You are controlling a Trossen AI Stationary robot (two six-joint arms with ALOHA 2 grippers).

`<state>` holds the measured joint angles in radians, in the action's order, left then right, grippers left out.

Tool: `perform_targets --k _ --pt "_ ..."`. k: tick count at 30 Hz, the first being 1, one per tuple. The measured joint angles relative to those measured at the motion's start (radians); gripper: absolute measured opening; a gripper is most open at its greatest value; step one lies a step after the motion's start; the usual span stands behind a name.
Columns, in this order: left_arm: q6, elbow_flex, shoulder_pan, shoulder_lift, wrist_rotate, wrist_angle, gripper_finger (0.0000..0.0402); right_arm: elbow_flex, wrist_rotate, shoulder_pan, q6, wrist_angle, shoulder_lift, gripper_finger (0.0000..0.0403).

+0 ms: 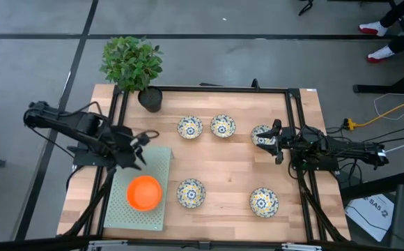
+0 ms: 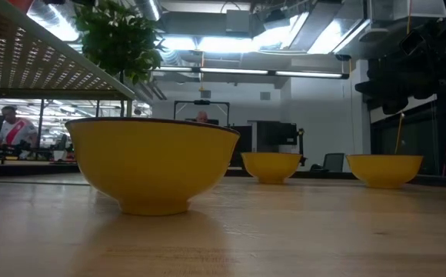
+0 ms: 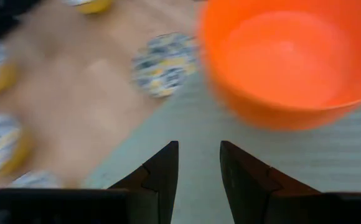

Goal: Pick & Place Mini bowls
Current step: Move the orange stacked bowls to the bottom of the shelf

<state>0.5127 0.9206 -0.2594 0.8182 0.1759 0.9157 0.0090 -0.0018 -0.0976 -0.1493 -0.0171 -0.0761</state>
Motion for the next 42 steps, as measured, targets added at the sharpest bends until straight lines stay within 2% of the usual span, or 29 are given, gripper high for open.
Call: perform_targets --k 3,5,10,14,18,28,35,42 --pt "-0.002 0.016 0.012 -0.037 -0.112 -0.005 0.0113 0.0 0.0 0.0 0.0 0.0 0.0 0.0215" --pt "-0.002 0.035 0.022 -0.052 -0.149 -0.042 0.0113 0.0 0.0 0.0 0.0 0.0 0.0 0.0215" --pt "-0.024 0.06 0.024 -0.046 -0.142 -0.257 0.0113 0.0 0.0 0.0 0.0 0.0 0.0 0.0215" --pt "-0.135 0.06 0.024 0.001 -0.089 -0.39 0.0113 0.0 0.0 0.0 0.0 0.0 0.0 0.0215" --pt "-0.265 0.105 0.017 0.068 -0.085 -0.371 0.0113 0.0 0.0 0.0 0.0 0.0 0.0 0.0215" --pt "-0.475 0.319 -0.062 0.31 -0.099 -0.207 0.0113 0.0 0.0 0.0 0.0 0.0 0.0 0.0215" --pt "-0.602 0.33 -0.113 0.444 -0.099 -0.208 0.0113 0.0 0.0 0.0 0.0 0.0 0.0 0.0215" --pt "-0.605 0.331 -0.153 0.535 -0.145 -0.2 0.0113 0.0 0.0 0.0 0.0 0.0 0.0 0.0215"
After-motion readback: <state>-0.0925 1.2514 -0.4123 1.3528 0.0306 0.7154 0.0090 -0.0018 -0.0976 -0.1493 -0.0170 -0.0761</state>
